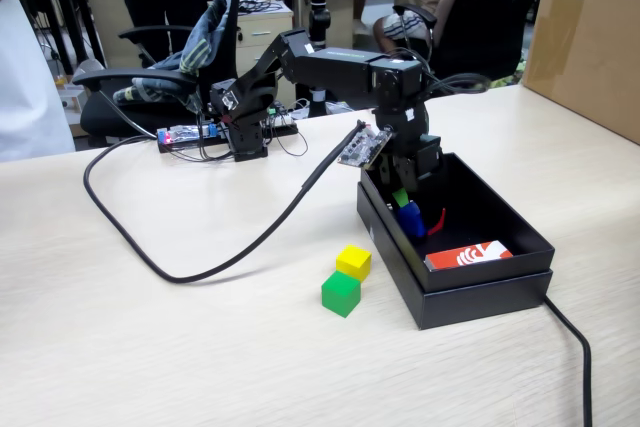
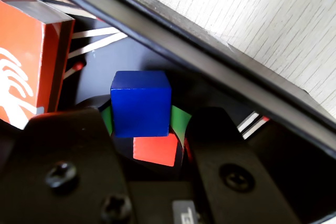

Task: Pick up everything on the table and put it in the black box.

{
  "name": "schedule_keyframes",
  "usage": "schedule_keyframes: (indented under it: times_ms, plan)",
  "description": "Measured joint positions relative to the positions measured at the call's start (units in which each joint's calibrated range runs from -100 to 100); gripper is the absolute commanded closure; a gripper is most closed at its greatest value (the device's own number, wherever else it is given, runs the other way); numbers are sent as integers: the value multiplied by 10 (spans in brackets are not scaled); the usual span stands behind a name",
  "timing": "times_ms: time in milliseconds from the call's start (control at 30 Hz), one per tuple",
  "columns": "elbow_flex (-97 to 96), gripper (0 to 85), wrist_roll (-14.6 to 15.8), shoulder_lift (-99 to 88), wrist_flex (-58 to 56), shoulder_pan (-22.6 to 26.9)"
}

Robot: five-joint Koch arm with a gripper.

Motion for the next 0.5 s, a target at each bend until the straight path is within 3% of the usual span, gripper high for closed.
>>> schedule_keyframes:
  times_ms: [133,367,500]
  plan:
    - [0,589,0,4,-1,1]
    - [0,588,0,-1,-6,1]
    - [0,588,0,-106,-8,-3]
